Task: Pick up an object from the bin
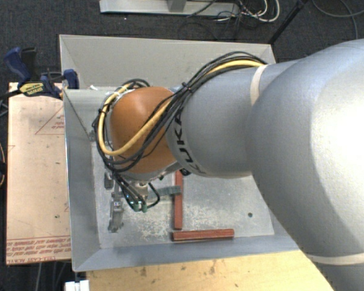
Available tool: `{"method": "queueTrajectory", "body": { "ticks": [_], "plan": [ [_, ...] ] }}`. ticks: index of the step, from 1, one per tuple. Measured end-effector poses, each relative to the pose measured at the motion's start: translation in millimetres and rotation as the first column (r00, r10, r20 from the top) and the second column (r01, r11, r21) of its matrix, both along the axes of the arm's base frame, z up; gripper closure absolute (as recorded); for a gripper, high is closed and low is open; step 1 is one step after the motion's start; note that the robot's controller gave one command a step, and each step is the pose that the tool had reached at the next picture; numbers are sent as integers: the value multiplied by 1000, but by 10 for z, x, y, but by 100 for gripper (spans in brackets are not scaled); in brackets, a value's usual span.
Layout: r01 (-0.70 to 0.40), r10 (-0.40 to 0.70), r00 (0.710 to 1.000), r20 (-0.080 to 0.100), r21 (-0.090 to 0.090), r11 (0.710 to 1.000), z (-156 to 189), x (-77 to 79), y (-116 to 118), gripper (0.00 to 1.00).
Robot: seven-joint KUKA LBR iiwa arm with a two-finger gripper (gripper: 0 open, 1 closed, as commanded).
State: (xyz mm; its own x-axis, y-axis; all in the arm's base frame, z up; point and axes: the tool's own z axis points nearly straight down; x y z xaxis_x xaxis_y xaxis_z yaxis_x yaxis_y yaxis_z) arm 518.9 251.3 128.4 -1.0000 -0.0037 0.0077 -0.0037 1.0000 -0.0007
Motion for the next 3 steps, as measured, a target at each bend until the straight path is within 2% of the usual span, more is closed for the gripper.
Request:
{"method": "queueTrajectory", "body": {
  "ticks": [1, 2, 3],
  "plan": [
    [4, -4, 1000, 7, 2, 1000, 41, 25, -10, 0],
    [-223, 223, 975, 12, 4, 975, -171, -21, -289, 0],
    [-412, 412, 911, 9, 1, 911, -418, 284, -588, 0]
  ]
}}
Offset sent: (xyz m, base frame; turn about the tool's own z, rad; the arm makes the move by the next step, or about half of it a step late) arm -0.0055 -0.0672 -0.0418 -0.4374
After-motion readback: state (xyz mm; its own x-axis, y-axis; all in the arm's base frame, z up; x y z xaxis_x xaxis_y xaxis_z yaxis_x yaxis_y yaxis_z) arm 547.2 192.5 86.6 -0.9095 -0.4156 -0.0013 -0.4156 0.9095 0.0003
